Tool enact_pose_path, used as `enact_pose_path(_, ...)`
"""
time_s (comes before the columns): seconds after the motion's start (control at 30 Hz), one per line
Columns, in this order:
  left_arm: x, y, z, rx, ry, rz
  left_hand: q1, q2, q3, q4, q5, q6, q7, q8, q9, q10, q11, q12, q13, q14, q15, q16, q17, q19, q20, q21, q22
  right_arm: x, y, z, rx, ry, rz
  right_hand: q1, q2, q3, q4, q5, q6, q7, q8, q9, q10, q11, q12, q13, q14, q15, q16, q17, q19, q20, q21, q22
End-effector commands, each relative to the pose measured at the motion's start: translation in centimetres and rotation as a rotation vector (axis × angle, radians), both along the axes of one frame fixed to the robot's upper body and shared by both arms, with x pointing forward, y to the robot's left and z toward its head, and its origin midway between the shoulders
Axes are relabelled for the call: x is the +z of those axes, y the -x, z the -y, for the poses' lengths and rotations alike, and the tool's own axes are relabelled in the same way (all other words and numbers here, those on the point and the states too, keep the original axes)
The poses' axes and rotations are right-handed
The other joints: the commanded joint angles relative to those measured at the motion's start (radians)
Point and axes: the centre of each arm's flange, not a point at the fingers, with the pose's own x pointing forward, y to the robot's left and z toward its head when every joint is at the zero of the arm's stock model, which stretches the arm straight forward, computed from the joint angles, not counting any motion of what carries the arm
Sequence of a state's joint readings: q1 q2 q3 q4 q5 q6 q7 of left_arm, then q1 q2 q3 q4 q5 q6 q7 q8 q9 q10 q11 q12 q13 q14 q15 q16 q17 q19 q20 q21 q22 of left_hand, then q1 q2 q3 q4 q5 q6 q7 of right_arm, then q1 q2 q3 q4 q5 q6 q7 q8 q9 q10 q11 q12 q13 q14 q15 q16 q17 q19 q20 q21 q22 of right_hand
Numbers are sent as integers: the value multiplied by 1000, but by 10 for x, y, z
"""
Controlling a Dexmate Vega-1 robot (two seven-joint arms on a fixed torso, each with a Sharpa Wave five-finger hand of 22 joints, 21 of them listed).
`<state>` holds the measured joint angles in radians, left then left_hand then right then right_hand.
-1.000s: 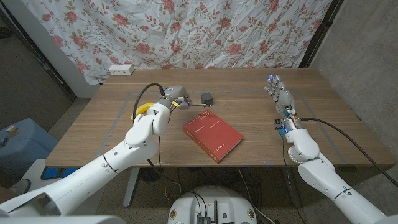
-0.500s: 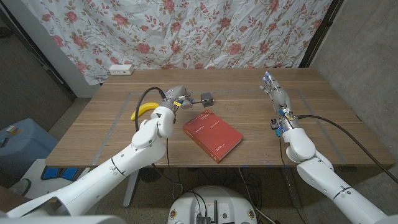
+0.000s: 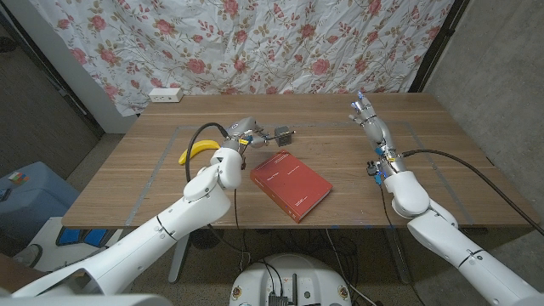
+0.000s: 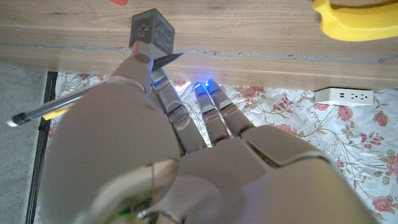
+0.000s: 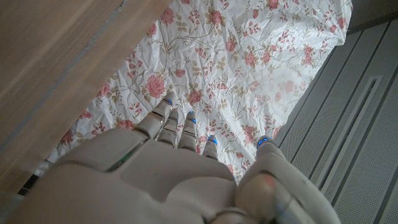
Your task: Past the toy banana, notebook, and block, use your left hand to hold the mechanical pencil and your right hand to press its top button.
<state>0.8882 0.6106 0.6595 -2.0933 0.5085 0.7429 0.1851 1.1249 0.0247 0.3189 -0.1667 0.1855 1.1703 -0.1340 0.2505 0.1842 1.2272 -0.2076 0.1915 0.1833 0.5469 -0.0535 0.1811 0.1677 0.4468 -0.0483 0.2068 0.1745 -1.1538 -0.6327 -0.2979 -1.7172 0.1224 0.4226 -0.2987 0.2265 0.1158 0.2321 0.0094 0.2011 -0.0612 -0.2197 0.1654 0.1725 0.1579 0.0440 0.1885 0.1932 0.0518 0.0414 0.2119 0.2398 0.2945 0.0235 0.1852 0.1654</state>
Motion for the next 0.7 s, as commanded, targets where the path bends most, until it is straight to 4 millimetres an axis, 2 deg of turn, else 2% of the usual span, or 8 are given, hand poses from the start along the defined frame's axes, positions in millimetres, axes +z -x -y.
enact_pose_path(0.03,-5,0,12,-47,102,-9,-6,6,-6,0,5,8,4,-6,3,27,-18,7,5,9,-168,-1,2,-6,-57,-1,4,5,-1,-4,-42,124,64,-3,-3,-1,-10,2,-14,0,0,3,-6,3,2,2,3,13,8,5,2,12,4,3)
enact_pose_path(0.27,-6,0,15,-53,138,-15,-5,6,-8,0,5,8,3,-9,3,27,-18,6,5,9,-168,-1,2,-11,-53,-3,4,4,-1,-7,-63,173,131,-14,-15,-9,-11,3,-7,1,11,5,-16,11,1,3,4,24,9,6,-4,21,2,3)
enact_pose_path(0.37,-6,-1,15,-61,171,-20,-5,7,-8,-1,5,7,3,-10,3,27,-18,6,5,9,-168,-1,2,-12,-52,-3,4,4,-1,-8,-80,192,162,-30,-23,-16,-8,6,7,1,20,6,-21,10,2,2,-5,20,5,6,-40,13,-10,2)
enact_pose_path(0.5,-7,-2,18,-59,204,-28,-5,7,-9,0,5,8,6,-11,3,27,-18,5,5,9,-168,-2,2,-12,-51,-3,4,6,-1,-9,-81,208,183,-39,-28,-20,-9,10,23,1,26,6,-39,15,-2,1,-18,22,-1,3,-65,9,-13,2)
enact_pose_path(0.7,-9,-3,21,-70,243,-29,-5,7,-10,-1,6,8,7,-13,3,28,-18,5,5,9,-167,-2,2,-11,-49,-2,4,6,-4,-9,-81,223,221,-44,-29,-21,-9,14,30,0,27,7,-29,26,4,0,-3,36,3,0,-62,8,-7,2)
